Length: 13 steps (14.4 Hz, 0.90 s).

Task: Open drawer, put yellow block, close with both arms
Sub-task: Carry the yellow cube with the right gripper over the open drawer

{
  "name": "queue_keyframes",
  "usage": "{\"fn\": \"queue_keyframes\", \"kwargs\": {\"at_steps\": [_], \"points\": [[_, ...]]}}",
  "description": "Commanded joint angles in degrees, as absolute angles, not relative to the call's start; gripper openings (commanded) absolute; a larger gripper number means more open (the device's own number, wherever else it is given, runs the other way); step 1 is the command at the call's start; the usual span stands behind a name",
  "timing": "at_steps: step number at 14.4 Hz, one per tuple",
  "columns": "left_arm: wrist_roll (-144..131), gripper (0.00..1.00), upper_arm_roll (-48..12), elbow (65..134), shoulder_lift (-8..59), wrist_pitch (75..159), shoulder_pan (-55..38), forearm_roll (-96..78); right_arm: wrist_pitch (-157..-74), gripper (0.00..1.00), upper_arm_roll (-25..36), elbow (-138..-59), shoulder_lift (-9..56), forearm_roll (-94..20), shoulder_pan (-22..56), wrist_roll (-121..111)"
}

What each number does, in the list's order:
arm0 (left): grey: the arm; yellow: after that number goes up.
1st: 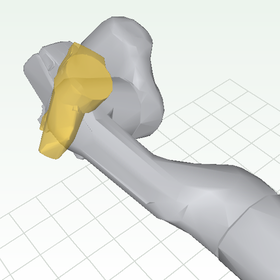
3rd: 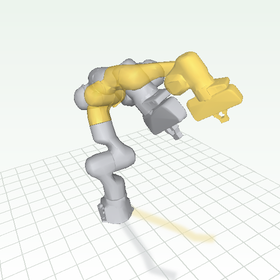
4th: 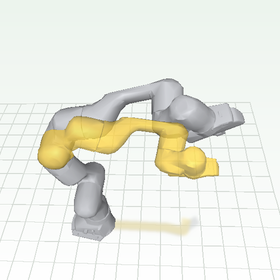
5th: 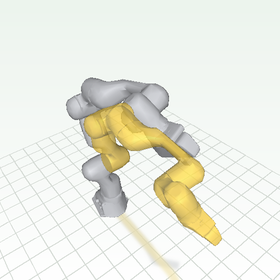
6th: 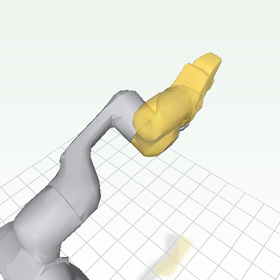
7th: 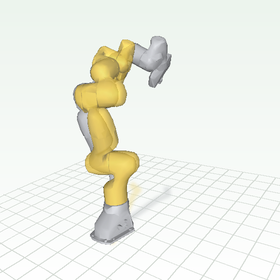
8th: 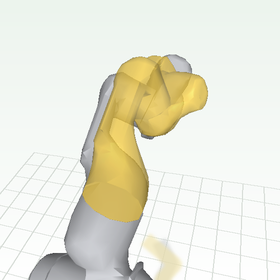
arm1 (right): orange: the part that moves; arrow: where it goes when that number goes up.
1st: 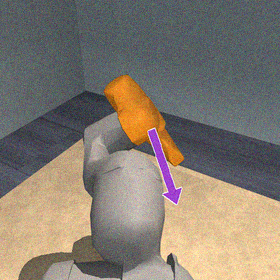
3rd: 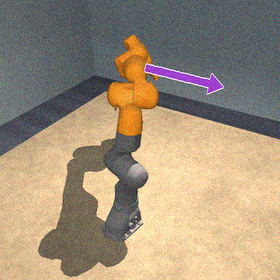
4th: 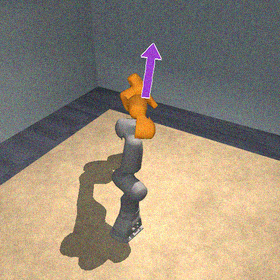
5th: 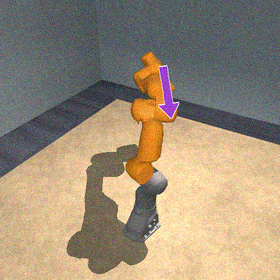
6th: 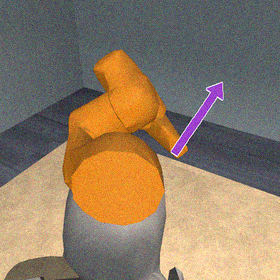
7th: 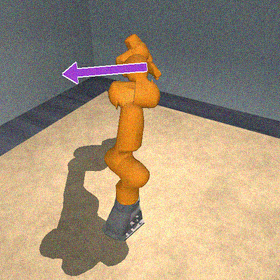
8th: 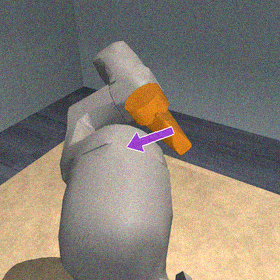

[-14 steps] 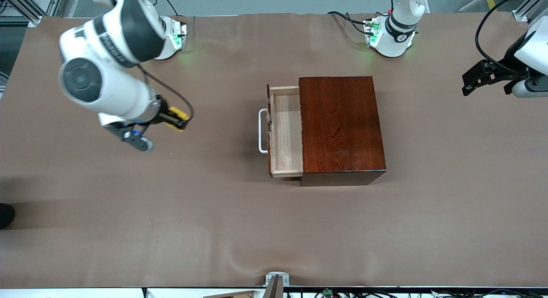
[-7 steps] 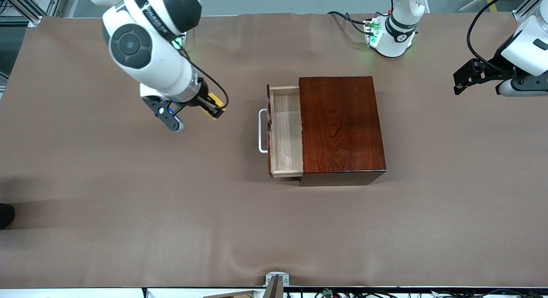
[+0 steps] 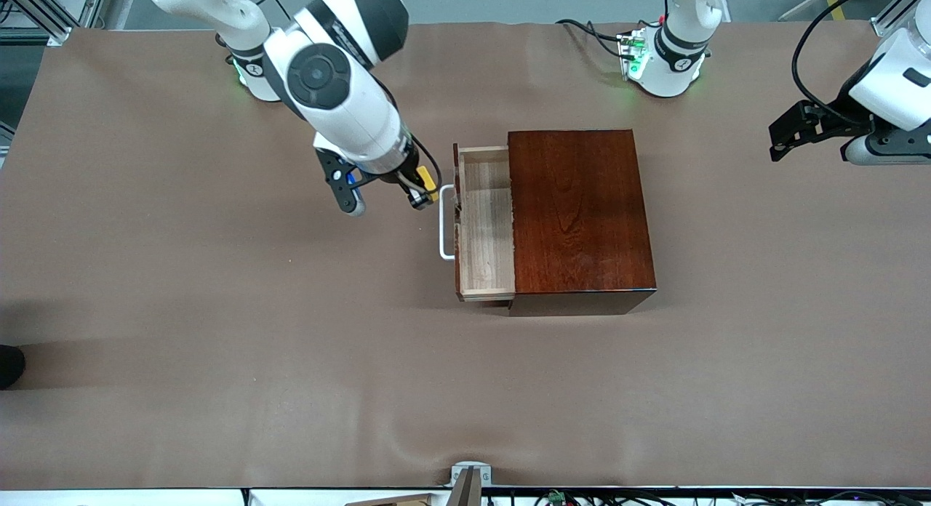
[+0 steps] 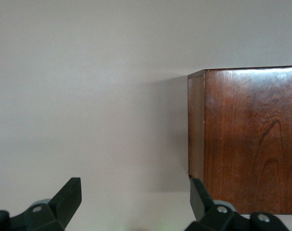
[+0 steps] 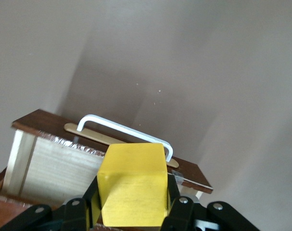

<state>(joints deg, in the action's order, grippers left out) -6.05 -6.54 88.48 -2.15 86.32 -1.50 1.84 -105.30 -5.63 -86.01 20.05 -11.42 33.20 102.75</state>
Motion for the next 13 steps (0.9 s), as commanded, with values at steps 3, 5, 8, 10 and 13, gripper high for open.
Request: {"fn": "queue_keyframes", "kwargs": {"at_steps": [3,5,8,10,13], "points": [[-5.19,1.00,-6.77,89.91,-3.43,86.66,-1.05,0.70,-112.05,0.00,-4.92,-83.94,25.39,-12.57,37.08,113.01],[-5.19,1.00,-6.77,89.91,-3.52,86.66,-1.05,0.70,-113.37,0.00,-4.92,-82.98,27.76,-12.31,38.84,114.60],[-5.10,1.00,-6.77,90.00,-3.78,86.31,-0.97,0.70,-114.52,0.00,-4.92,-81.04,30.32,-12.30,39.99,117.77],[-5.10,1.00,-6.77,90.09,-3.87,86.31,-0.88,0.62,-114.43,0.00,-4.92,-80.95,30.41,-12.39,40.52,118.04],[-5.10,1.00,-6.77,90.44,-3.87,86.31,-0.97,0.70,-114.34,0.00,-4.92,-80.95,30.58,-12.04,40.52,124.97]]}}
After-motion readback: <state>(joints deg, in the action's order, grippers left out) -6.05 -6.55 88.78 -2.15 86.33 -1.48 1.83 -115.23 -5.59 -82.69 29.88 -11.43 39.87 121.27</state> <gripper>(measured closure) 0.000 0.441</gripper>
